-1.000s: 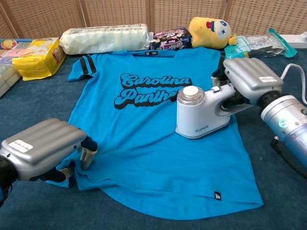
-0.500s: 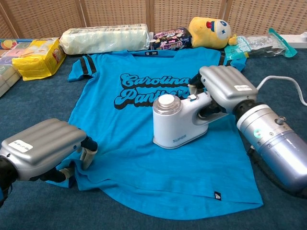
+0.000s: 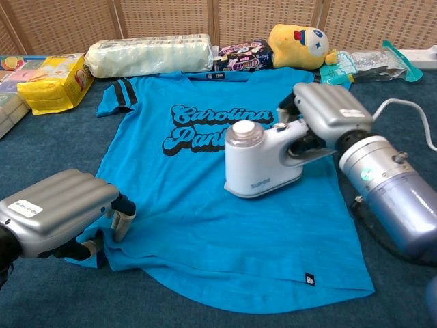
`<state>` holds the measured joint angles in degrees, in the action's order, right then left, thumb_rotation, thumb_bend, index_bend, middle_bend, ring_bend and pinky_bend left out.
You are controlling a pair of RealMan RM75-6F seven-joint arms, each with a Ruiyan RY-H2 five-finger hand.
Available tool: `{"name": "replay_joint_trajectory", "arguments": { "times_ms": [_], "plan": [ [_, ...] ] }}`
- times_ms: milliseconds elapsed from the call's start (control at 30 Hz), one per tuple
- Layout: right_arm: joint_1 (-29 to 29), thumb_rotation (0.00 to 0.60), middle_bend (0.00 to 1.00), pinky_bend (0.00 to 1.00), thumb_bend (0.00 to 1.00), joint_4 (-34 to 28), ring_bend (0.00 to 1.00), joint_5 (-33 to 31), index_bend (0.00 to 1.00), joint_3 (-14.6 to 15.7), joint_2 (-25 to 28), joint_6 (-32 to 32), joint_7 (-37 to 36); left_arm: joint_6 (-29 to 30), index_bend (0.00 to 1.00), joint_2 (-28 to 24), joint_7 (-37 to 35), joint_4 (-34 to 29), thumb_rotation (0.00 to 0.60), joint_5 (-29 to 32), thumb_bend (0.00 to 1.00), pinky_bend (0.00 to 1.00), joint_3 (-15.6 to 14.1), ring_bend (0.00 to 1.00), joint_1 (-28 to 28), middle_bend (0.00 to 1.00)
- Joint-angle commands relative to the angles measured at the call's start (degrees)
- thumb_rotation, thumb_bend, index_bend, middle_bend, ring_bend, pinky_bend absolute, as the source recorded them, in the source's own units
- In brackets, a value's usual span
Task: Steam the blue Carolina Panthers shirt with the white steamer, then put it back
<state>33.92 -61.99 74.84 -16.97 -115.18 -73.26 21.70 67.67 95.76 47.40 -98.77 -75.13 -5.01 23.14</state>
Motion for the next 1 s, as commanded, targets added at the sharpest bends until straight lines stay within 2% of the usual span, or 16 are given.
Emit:
{"name": "replay_joint_trajectory", "arguments": {
  "times_ms": [33, 200, 467, 533, 800, 1000],
  "plan": [
    [-0.7, 0.6, 0.72, 0.67, 0.39, -1.0, 0.75, -2.9, 0.7, -2.8, 2.0, 0.0, 0.7, 0.0, 0.58, 0.2, 0.0, -0.1, 0.6, 0.0, 0.48, 0.48, 0.0, 0.42, 0.0, 0.51],
    [-1.0, 0.6, 0.72, 0.68, 0.39, -3.0, 0.75, -7.9, 0.7, -7.4, 4.7, 0.6, 0.2, 0.0, 0.58, 0.4, 0.4, -0.3, 0.6, -0.1, 0.48, 0.48, -0.2, 0.42, -0.1, 0.51],
    [0.8, 0.6, 0.72, 0.68, 0.39, 0.5, 0.75, -11.5, 0.7, -11.5, 6.6, 0.9, 0.8, 0.4, 0.58, 0.1, 1.0, -0.9, 0.6, -0.1, 0.48, 0.48, -0.1, 0.42, -0.3, 0.51],
    [1.7, 0.6, 0.72, 0.67, 0.39, 3.5, 0.75, -13.0, 0.7, -12.9, 7.0, 1.9, 0.9, 0.7, 0.58, -0.1, 1.2, -1.2, 0.6, -0.2, 0.48, 0.48, -0.2, 0.42, -0.4, 0.51],
    [3.8, 0.6, 0.72, 0.65, 0.39, 11.7, 0.74, -15.4, 0.7, -13.7, 6.0, 4.2, -0.3, 1.0, 0.58, -0.3, 1.7, -1.9, 0.6, -0.4, 0.48, 0.48, -0.2, 0.42, -0.5, 0.51],
    [6.8, 0.6, 0.71, 0.61, 0.38, 22.0, 0.71, -18.1, 0.69, -15.0, 3.4, 7.2, -1.7, 1.3, 0.58, -0.4, 2.3, -2.3, 0.6, 0.2, 0.48, 0.48, 0.0, 0.42, -0.8, 0.51]
  ]
}}
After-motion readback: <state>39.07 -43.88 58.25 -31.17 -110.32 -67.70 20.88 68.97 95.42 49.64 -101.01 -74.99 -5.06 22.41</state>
